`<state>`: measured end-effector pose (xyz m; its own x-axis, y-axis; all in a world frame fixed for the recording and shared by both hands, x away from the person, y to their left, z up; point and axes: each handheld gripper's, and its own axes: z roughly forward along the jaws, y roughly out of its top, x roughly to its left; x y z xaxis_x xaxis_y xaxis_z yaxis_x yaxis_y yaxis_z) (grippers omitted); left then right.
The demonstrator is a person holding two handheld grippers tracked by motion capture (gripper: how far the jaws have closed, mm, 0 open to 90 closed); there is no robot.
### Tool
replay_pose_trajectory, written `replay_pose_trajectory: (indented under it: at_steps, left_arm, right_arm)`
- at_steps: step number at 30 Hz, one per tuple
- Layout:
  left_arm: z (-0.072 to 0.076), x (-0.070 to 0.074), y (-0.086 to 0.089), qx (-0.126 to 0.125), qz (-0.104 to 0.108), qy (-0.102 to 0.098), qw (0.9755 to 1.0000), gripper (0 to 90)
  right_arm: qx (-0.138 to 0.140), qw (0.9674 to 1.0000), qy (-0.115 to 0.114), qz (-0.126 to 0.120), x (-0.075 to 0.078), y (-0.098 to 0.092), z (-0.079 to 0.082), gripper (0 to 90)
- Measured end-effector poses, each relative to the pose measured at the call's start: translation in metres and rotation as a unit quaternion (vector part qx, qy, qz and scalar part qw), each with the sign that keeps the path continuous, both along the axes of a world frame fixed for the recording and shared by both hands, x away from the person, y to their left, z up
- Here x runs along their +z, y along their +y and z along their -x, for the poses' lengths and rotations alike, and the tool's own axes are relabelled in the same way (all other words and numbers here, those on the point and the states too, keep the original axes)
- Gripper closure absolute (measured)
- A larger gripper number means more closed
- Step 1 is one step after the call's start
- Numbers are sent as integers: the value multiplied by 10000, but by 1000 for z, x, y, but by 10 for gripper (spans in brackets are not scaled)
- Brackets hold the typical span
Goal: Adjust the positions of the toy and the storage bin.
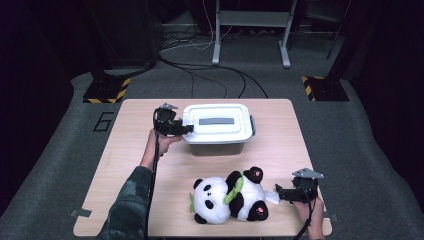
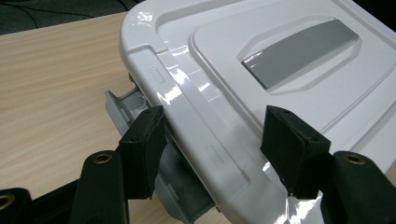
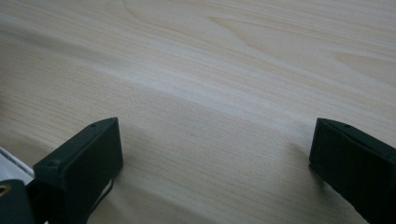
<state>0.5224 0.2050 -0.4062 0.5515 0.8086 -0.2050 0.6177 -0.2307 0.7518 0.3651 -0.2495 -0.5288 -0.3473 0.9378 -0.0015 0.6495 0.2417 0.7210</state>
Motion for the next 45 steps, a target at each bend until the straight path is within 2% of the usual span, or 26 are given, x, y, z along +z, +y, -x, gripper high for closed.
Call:
replay_pose_trajectory:
  at_steps: [4,7,12,15,18,21,24,26,36,39,45]
  left_arm:
    - [-1,0,-4,-25,16,17,10000,395]
    - [-1,1,-4,-40,-118,-20,9999,386]
    - [4,4,0,126,-280,-17,9995,180]
    - [12,9,9,248,-203,-88,9994,151]
    - [28,14,14,305,-101,-195,9993,137]
    - [46,16,17,216,-122,-270,9993,119]
    - [66,13,19,143,-45,-345,9993,97]
    - [78,9,21,66,-71,-387,9992,91]
    - [130,-22,18,-107,-124,-257,9995,88]
    - [144,-31,15,-186,-69,-217,9996,86]
    - [168,-33,6,-389,-32,-280,9988,76]
  right_arm:
    - [5,10000,1,3,0,0,0,15]
    - [2,10000,3,2,0,0,0,15]
    - [-3,10000,11,-2,0,0,0,16]
    - [5,10000,4,2,0,0,0,16]
    - [-1,10000,3,0,0,0,0,16]
    - [-5,10000,-4,7,0,0,0,16]
    - [-7,10000,-4,2,0,0,0,15]
    - [-8,10000,-6,3,0,0,0,16]
    - [-27,10000,-4,-6,0,0,0,16]
    - [-32,10000,0,-10,0,0,0,16]
    - [-33,10000,0,-11,0,0,0,16]
